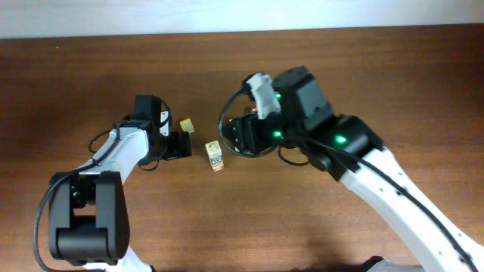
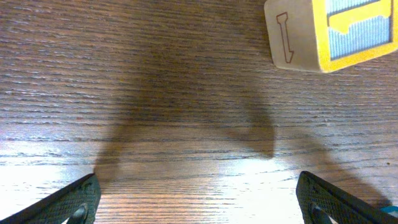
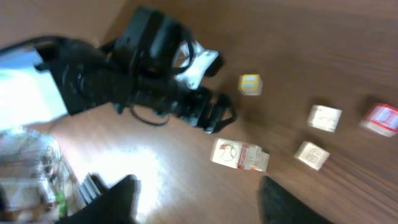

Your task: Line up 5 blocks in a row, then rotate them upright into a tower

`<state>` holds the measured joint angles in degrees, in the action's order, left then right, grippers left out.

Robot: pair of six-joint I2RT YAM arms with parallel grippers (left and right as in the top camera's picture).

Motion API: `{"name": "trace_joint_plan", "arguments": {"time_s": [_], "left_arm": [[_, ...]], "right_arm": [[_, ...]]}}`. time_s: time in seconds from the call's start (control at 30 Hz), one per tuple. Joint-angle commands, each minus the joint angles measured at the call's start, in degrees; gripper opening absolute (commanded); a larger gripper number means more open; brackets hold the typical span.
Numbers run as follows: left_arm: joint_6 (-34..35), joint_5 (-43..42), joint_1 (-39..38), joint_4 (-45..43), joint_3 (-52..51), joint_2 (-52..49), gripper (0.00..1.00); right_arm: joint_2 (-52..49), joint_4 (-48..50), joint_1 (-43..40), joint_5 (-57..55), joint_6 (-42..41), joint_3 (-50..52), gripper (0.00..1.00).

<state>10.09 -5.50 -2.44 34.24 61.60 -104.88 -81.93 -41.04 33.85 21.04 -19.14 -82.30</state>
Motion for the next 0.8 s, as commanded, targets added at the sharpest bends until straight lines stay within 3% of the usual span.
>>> {"name": "trace_joint_plan", "arguments": {"time_s": [0.0, 0.17, 0.3, 0.47, 0.6, 0.7, 0.77], "left_arm": [[-0.28, 0.44, 0.46, 0.28, -1.20, -1.29, 0.99], [-0.28, 0.42, 0.46, 0.28, -1.20, -1.29, 0.99], [-0.28, 0.44, 0.46, 0.28, -1.20, -1.29, 0.99], [-0.28, 0.44, 0.46, 0.28, -1.20, -1.29, 0.99], [-0.28, 0.44, 0.46, 0.28, -1.20, -1.29, 0.99], [-0.28, 0.44, 0.46, 0.28, -1.20, -1.29, 0.99], [-0.28, 0.44, 0.46, 0.28, -1.20, -1.29, 0.99]], "right_arm": [[7.85, -1.66, -1.40, -9.68, 0.94, -1.29, 0.96], [15.91, -3.23, -1.79, -14.25, 0.92, -1.29, 0.99], [16.33, -10.82, -1.79, -15.56, 2.89, -1.29, 0.99], [16.22, -12.33, -2.03, -40.37, 4.37, -1.27, 0.99], [16.28, -11.74, -7.32, -37.46, 13.18, -1.27, 0.99], [17.44, -10.58, -16.92, -25.09, 23.98, -1.22, 0.99], [20.50, -9.99, -23.08, -20.79, 26.43, -0.83, 0.99]]}}
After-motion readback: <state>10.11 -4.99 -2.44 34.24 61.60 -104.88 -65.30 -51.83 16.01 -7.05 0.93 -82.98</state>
